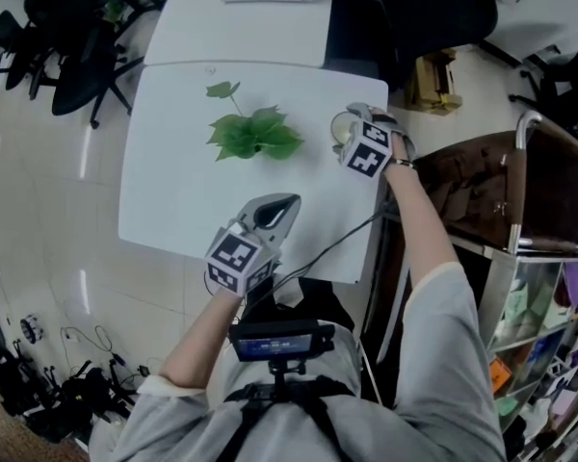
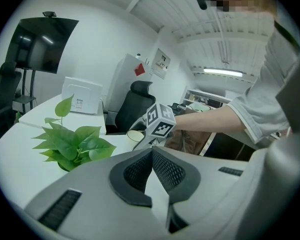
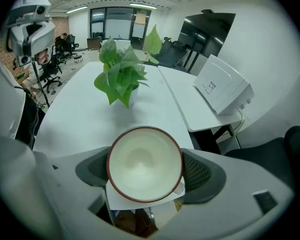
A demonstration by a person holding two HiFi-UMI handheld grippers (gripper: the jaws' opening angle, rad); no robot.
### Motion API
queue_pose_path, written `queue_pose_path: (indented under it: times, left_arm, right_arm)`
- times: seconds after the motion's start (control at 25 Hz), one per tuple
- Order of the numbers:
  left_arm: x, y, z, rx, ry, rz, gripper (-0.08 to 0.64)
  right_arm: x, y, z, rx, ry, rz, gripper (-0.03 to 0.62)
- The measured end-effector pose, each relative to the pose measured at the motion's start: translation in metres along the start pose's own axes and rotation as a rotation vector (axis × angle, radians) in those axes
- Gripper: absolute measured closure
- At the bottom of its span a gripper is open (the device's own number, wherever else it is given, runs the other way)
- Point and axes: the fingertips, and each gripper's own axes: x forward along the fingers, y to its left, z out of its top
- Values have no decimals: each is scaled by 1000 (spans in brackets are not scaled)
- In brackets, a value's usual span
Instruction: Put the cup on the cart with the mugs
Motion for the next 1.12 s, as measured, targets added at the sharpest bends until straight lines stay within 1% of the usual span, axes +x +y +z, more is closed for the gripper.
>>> queue_pose_path:
  times: [0.16, 0.32, 0.56, 0.68, 0.8, 0.96, 1.12]
  left_arm:
    - [-5, 1, -2, 15, 3, 6, 555]
    - [-10, 3, 3, 28, -1, 23, 555]
    - [-21, 3, 6, 61, -5, 29, 555]
    - [-28, 2, 14, 79, -33, 34, 555]
    - [-32, 1, 18, 86, -43, 41, 555]
    - [-38, -4, 26, 107, -61, 35, 555]
    - [-50, -15, 28, 141, -69, -5, 555]
  right_arm:
    - [-30, 3, 10, 74, -64, -33, 176]
    - [-64, 9, 18, 154, -137, -77, 176]
    - [-123, 22, 24, 312, -215, -170, 176]
    - [-157, 32, 33, 363, -279, -215, 176]
    - [-183, 42, 29, 449, -332, -265, 176]
    - [-211, 62, 29, 531, -399, -302, 176]
    - [-227, 87, 31, 580, -408, -339, 178]
